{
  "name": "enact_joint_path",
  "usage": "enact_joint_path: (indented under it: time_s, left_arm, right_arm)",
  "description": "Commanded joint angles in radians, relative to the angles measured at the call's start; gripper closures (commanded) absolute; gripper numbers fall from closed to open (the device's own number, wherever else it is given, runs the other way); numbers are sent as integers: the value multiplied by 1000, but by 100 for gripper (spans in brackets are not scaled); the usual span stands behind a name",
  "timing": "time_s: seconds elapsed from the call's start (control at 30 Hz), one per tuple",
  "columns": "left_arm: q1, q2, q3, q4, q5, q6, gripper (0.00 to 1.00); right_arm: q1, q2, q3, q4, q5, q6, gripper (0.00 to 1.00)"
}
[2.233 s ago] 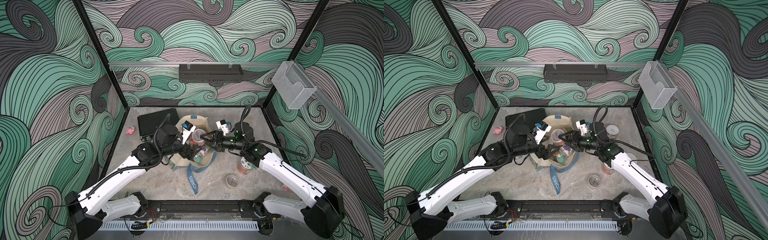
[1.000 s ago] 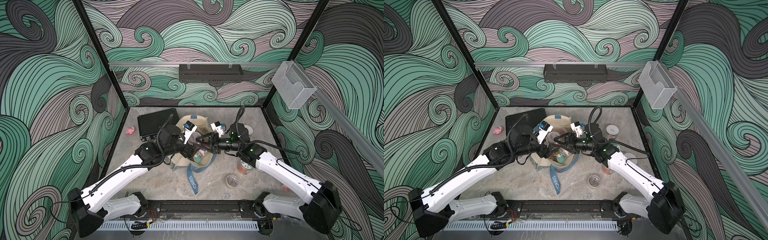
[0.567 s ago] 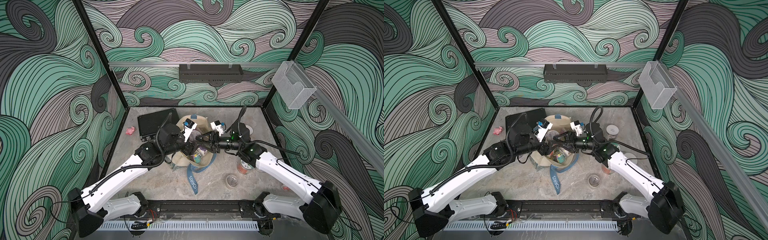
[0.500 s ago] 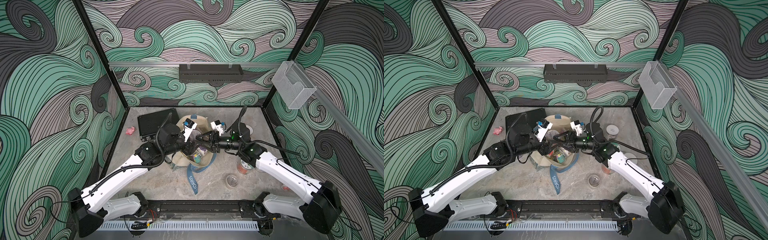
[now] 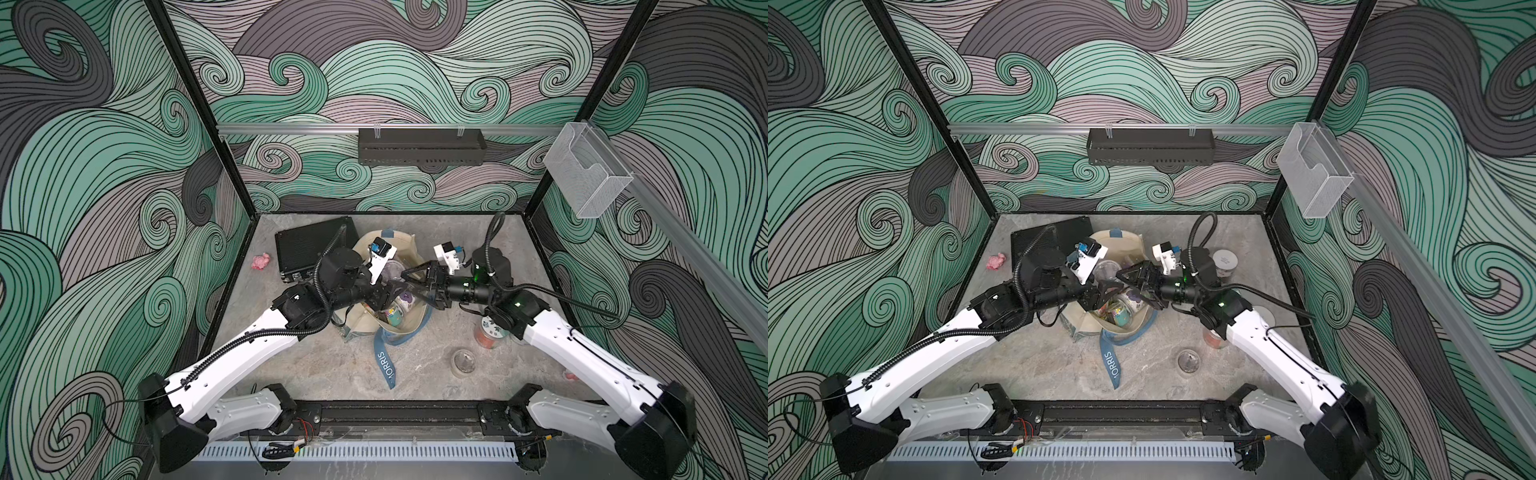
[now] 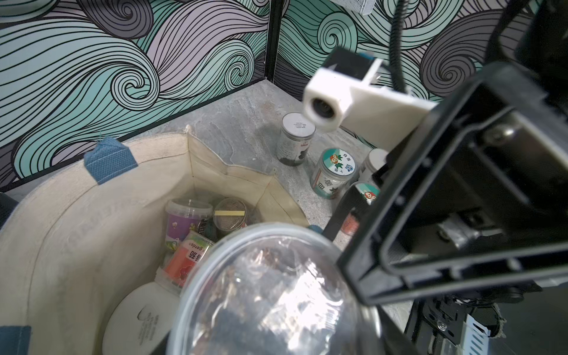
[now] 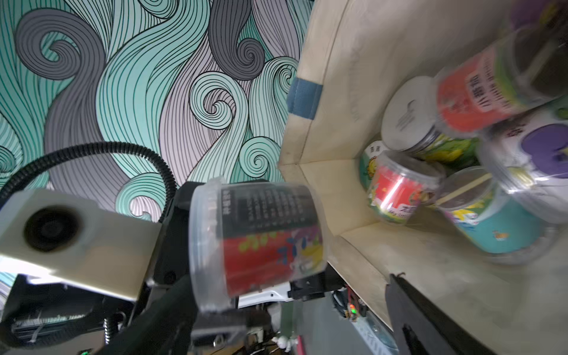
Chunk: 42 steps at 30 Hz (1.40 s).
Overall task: Take out the seed jars from the canvas bag
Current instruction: Place the seed jar at the center of the board.
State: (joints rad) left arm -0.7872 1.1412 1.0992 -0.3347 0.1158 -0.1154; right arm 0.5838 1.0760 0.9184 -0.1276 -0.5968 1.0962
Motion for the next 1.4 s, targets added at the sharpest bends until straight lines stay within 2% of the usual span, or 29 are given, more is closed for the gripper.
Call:
enact_joint_path:
  time_s: [0.0,0.13,0.27,0.37,0.47,0.73,0.93,1.07,1.37]
  left_arm:
    - [-6,29,32,28,7,-1,49]
    - [-21,100,87,24,11,-13,49]
    - [-74,198,177,14,-16,-13,50]
    - [-122,274,252,13,-40,-11,50]
    - [-163,400,338,11,-49,-12,50]
    - [-255,693,588,-2,-95,-37,50]
    - [-257,875,703,-4,-168,-77,51]
    - [-255,991,780,-12,-176,-99,51]
    - [-226,1146,868,-16,-173,-158,51]
  right_arm:
    - [-59,-113,45,-268,146,-146,1]
    - [-132,-259,64,-473,311,-223,1]
    - [-152,-411,114,-661,597,-273,1]
    - [-151,-464,186,-797,773,-305,1]
    - [-152,-482,243,-889,864,-325,1]
    - [-151,-545,240,-938,878,-337,1]
    - [-152,-546,237,-945,850,-345,1]
    - [-152,-541,233,-946,828,-347,1]
    - [-152,-544,215,-950,801,-345,1]
